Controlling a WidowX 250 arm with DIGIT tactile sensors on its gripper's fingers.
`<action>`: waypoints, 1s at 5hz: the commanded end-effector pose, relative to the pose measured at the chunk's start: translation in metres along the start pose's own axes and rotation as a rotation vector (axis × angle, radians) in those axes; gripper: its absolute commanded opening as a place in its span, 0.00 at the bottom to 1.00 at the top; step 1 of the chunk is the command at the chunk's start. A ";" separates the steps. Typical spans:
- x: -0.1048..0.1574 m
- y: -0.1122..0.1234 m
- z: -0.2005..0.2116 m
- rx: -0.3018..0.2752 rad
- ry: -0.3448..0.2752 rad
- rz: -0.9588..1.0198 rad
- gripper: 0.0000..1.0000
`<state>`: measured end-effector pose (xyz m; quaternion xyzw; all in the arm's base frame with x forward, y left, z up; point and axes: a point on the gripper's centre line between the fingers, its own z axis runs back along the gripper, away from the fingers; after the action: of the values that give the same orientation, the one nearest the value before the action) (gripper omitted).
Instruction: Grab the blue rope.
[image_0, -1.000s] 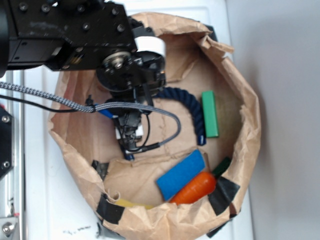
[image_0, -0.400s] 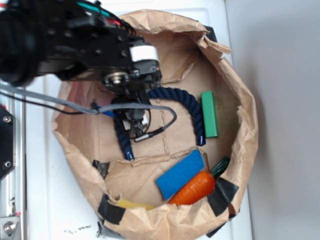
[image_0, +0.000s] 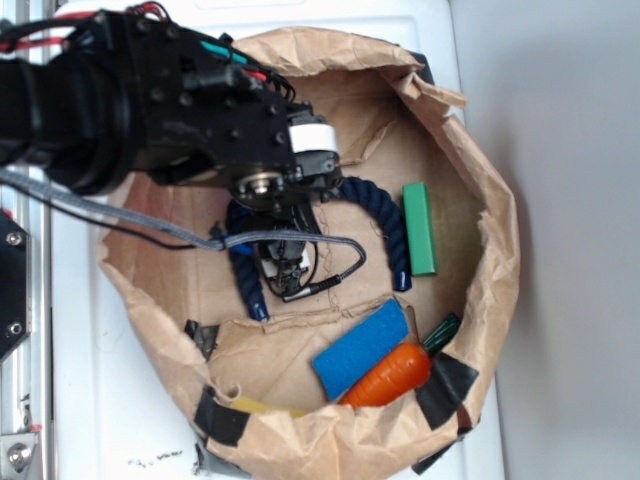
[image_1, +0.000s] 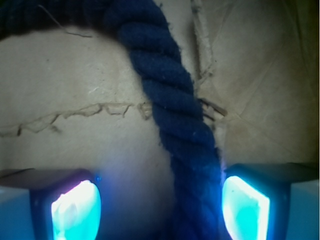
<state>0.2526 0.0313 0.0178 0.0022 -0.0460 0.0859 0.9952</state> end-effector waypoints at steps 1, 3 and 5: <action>0.004 -0.020 0.002 -0.026 -0.096 -0.062 0.00; 0.005 -0.019 0.005 -0.038 -0.123 -0.061 0.00; 0.011 -0.024 0.002 -0.042 -0.169 -0.037 0.00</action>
<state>0.2593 0.0213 0.0165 -0.0094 -0.1151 0.0813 0.9900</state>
